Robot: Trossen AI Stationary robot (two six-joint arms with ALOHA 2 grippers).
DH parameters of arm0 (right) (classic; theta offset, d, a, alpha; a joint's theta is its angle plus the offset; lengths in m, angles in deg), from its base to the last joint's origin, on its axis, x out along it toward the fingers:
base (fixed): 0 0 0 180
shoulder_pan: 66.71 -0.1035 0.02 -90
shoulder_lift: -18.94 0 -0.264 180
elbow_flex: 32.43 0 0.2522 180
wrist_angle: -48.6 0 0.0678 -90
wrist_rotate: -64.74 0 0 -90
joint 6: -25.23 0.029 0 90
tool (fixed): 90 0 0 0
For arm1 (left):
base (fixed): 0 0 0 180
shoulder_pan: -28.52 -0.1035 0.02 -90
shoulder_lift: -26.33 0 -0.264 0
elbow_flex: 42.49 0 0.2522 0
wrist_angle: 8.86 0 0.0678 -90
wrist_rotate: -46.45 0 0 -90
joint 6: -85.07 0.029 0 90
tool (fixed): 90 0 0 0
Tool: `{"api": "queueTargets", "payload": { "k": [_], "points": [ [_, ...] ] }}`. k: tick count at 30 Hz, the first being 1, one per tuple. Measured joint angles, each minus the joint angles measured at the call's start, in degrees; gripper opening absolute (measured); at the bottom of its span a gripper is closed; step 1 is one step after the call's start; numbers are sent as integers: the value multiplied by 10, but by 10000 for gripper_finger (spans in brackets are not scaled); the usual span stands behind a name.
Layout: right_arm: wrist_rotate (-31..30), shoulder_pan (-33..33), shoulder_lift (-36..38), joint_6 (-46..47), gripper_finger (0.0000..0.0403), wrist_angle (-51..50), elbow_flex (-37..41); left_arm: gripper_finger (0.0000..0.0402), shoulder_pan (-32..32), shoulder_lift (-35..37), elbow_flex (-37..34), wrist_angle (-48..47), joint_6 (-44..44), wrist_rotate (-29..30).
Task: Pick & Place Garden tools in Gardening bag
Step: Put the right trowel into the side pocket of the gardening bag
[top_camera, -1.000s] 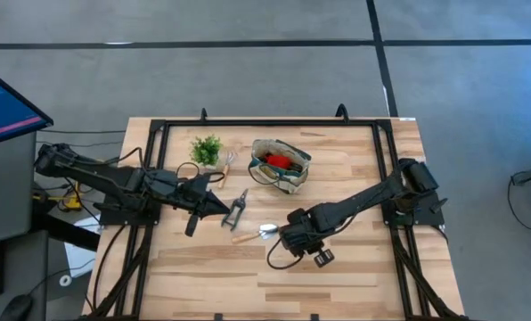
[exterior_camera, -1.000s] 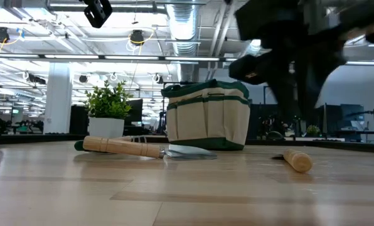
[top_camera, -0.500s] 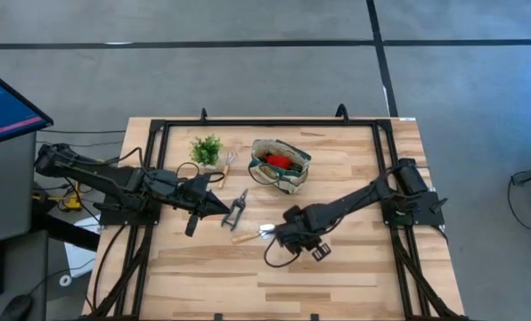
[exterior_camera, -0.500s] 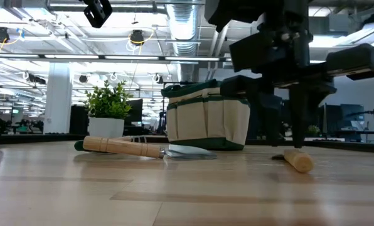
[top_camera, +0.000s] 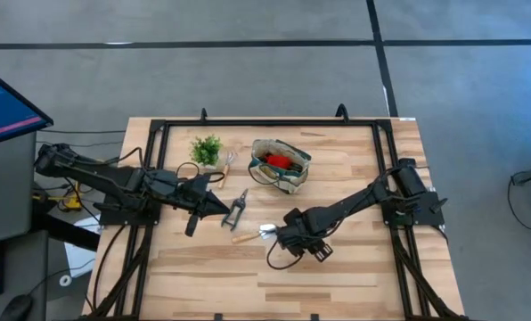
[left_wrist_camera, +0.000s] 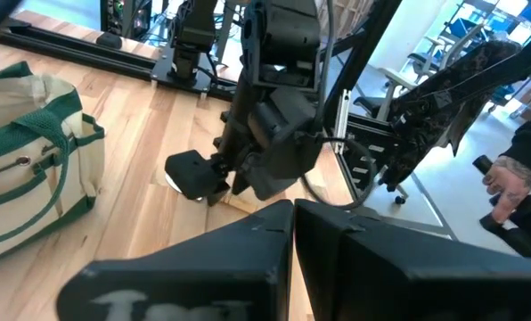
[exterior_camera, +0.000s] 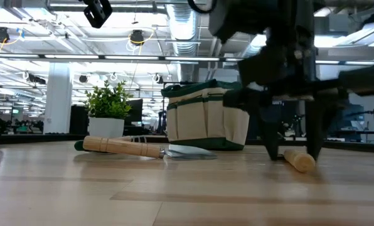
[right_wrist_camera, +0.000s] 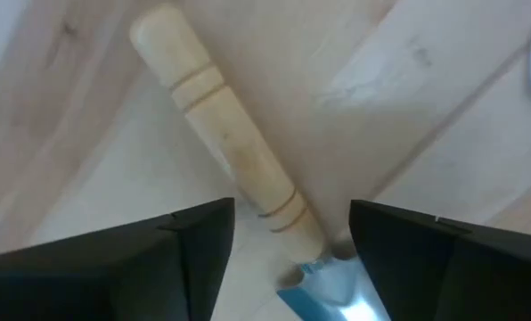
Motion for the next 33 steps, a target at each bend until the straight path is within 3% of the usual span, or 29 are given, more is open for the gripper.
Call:
{"api": "queueTargets", "payload": {
  "k": [26, 33],
  "points": [
    [46, 34, 2, 77, 77, 25, 9, 3, 0, 0, 0, 0, -11, 0],
    [49, 38, 1, 92, 70, 26, 9, 3, 0, 0, 0, 0, -11, 0]
  ]
}}
